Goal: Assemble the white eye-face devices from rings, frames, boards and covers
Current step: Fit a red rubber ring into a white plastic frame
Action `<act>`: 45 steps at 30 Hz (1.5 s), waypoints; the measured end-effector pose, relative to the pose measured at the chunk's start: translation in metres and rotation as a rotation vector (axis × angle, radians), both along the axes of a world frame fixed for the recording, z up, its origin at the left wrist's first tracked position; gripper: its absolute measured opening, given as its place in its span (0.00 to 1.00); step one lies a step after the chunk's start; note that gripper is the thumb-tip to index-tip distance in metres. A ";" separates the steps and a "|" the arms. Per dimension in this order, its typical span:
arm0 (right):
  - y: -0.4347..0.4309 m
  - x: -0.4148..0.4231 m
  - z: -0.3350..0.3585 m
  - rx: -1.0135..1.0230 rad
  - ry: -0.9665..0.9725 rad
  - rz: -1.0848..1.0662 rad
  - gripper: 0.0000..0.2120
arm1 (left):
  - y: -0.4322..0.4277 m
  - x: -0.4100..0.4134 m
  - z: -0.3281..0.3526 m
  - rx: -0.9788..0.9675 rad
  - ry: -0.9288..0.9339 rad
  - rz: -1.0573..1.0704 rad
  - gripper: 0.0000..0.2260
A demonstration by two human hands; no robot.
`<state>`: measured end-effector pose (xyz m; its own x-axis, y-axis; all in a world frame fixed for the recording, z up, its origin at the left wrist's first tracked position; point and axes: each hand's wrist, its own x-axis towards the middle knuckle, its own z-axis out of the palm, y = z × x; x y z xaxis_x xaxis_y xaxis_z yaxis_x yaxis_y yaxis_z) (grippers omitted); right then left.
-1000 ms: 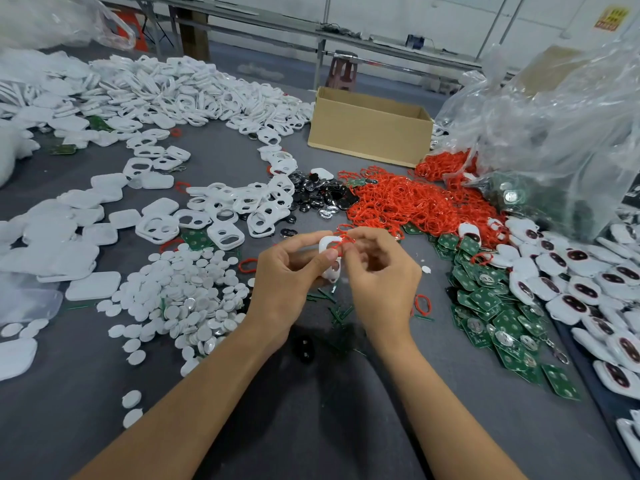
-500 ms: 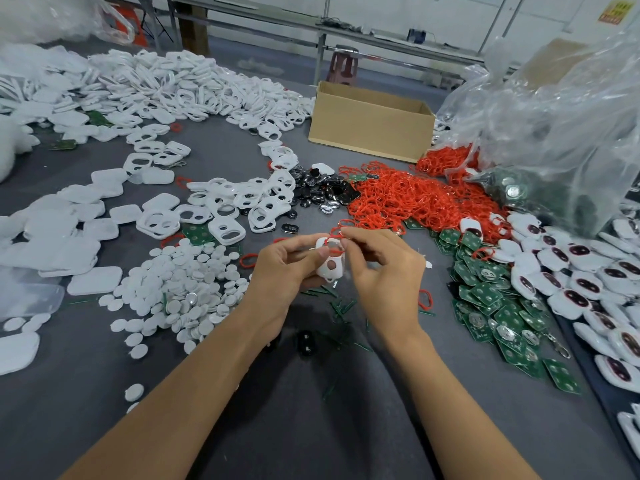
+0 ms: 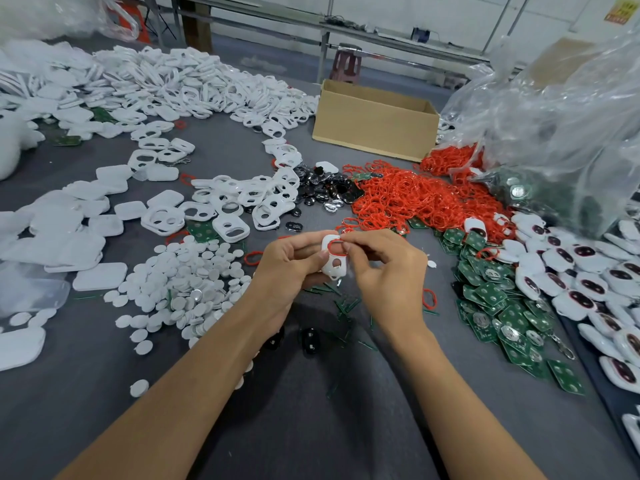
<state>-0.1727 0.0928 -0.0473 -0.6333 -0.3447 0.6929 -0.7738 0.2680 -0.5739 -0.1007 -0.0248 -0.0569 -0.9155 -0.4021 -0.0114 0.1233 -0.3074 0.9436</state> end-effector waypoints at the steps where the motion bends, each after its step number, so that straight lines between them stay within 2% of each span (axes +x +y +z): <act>1: 0.000 0.001 0.000 -0.003 0.011 -0.002 0.07 | 0.000 0.000 0.000 -0.001 0.001 0.000 0.12; 6: -0.001 0.003 -0.003 -0.006 0.069 -0.059 0.07 | 0.003 0.001 0.000 0.025 0.036 0.002 0.08; 9: -0.003 0.007 -0.004 -0.018 0.090 -0.056 0.08 | 0.006 0.002 0.000 0.029 0.051 0.073 0.06; 21: -0.008 0.010 -0.010 0.002 0.265 -0.093 0.06 | 0.012 0.003 0.001 -0.073 0.078 0.199 0.07; 30: -0.007 0.010 -0.014 -0.053 0.241 -0.039 0.08 | 0.010 0.003 0.001 -0.081 0.075 0.208 0.07; 33: -0.005 0.007 -0.011 -0.073 0.082 0.024 0.11 | 0.005 0.003 0.002 -0.096 0.074 0.224 0.07; 36: -0.004 0.002 -0.005 -0.216 -0.295 0.123 0.10 | 0.002 0.004 0.003 -0.157 0.084 0.198 0.08; 38: -0.003 -0.001 -0.004 -0.302 -0.443 0.144 0.10 | 0.003 0.005 0.005 -0.216 0.105 0.183 0.09; 45: -0.005 0.008 -0.004 -0.317 -0.395 0.032 0.03 | 0.003 0.004 0.003 -0.178 0.142 0.182 0.11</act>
<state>-0.1651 0.0876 -0.0513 -0.8606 -0.1799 0.4763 -0.4863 0.0133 -0.8737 -0.0972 -0.0213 -0.0542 -0.8155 -0.5442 0.1970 0.2956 -0.0990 0.9502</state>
